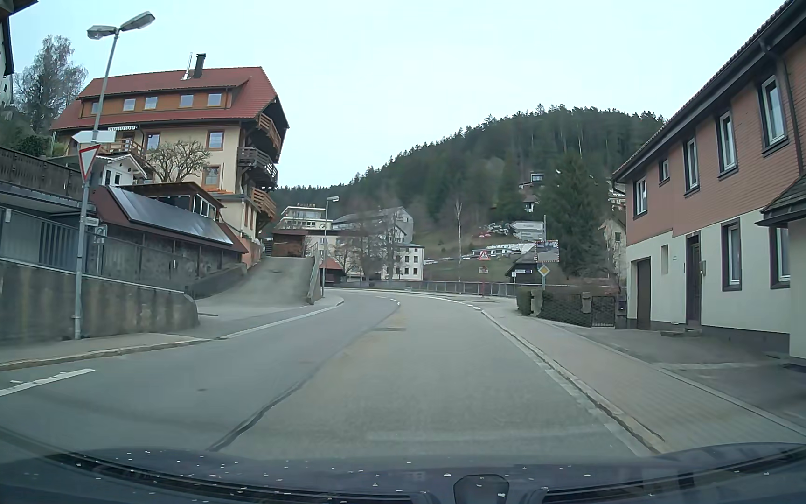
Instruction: Follow the waypoints while adhering to traffic rules and regulations
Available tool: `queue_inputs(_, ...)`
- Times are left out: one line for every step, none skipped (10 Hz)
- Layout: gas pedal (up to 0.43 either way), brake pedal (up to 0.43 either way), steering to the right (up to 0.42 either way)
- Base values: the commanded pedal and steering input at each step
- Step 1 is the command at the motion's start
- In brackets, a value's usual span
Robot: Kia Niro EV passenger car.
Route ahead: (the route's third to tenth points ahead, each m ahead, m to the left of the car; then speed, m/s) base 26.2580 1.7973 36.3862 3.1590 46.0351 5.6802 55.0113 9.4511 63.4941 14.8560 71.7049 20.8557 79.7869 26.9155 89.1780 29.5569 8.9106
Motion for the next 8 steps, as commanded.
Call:
queue_inputs(0.150, 0.000, 0.000)
queue_inputs(0.150, 0.000, 0.000)
queue_inputs(0.150, 0.000, -0.001)
queue_inputs(0.138, 0.000, -0.002)
queue_inputs(0.138, 0.000, -0.002)
queue_inputs(0.138, 0.000, -0.003)
queue_inputs(0.138, 0.000, -0.002)
queue_inputs(0.130, 0.000, -0.002)
